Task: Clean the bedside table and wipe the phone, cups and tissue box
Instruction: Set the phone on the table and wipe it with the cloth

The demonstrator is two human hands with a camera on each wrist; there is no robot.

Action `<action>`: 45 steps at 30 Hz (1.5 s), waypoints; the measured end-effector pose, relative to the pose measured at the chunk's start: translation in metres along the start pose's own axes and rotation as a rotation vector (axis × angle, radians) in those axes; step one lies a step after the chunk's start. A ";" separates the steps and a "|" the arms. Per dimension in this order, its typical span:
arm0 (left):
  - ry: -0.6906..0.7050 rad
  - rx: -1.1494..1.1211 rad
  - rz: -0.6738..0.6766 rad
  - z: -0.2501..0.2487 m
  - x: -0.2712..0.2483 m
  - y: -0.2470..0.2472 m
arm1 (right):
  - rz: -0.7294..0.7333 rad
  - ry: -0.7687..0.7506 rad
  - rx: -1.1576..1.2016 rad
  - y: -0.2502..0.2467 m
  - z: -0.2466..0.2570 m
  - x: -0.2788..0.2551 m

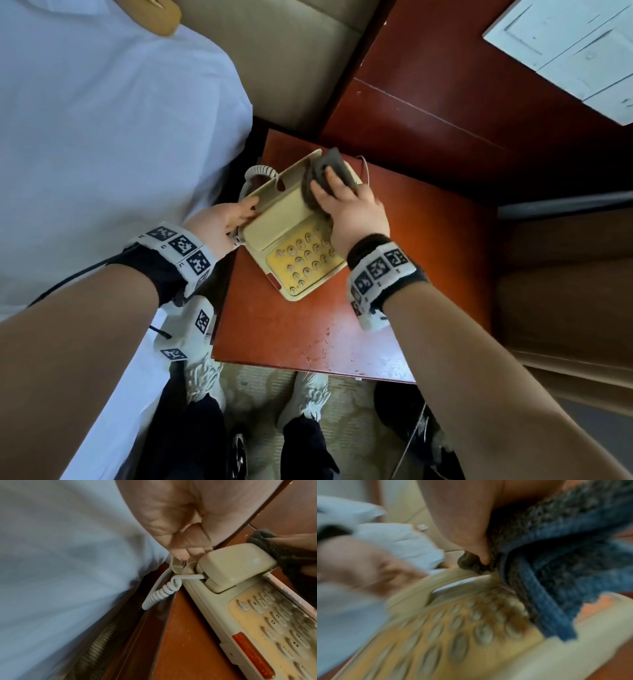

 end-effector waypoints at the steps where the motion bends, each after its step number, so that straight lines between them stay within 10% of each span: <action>1: -0.031 -0.036 0.001 0.000 -0.002 0.001 | -0.021 0.189 0.139 -0.005 -0.009 0.006; 8: 0.025 0.046 -0.032 -0.009 -0.006 -0.002 | 0.040 0.353 0.263 -0.007 -0.008 0.013; 15: 0.027 -0.031 -0.020 -0.009 -0.005 -0.002 | 0.069 -0.445 -0.155 0.026 0.039 -0.041; 24: -0.013 0.057 -0.002 -0.009 -0.003 -0.004 | 0.050 0.391 0.339 -0.004 -0.014 0.021; 27: -0.030 0.071 0.000 -0.010 -0.003 -0.004 | -0.013 0.279 0.253 -0.003 0.006 0.008; 33: -0.022 0.001 0.025 -0.008 -0.001 -0.003 | 0.067 -0.438 -0.122 0.028 0.040 -0.038; 40: -0.028 0.107 -0.011 -0.011 -0.004 -0.003 | 0.013 0.225 0.236 0.003 -0.021 0.009; 45: -0.025 0.162 -0.001 -0.018 -0.004 -0.002 | 0.012 0.001 0.045 0.007 -0.005 -0.014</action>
Point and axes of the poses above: each hand's wrist, its own x-axis towards the middle knuckle, its own y-axis out of the palm, z = x × y, the point moved 3 cm from there along x, towards the middle knuckle, and after that the axes turned 14 degrees about -z, right-handed, at the moved point
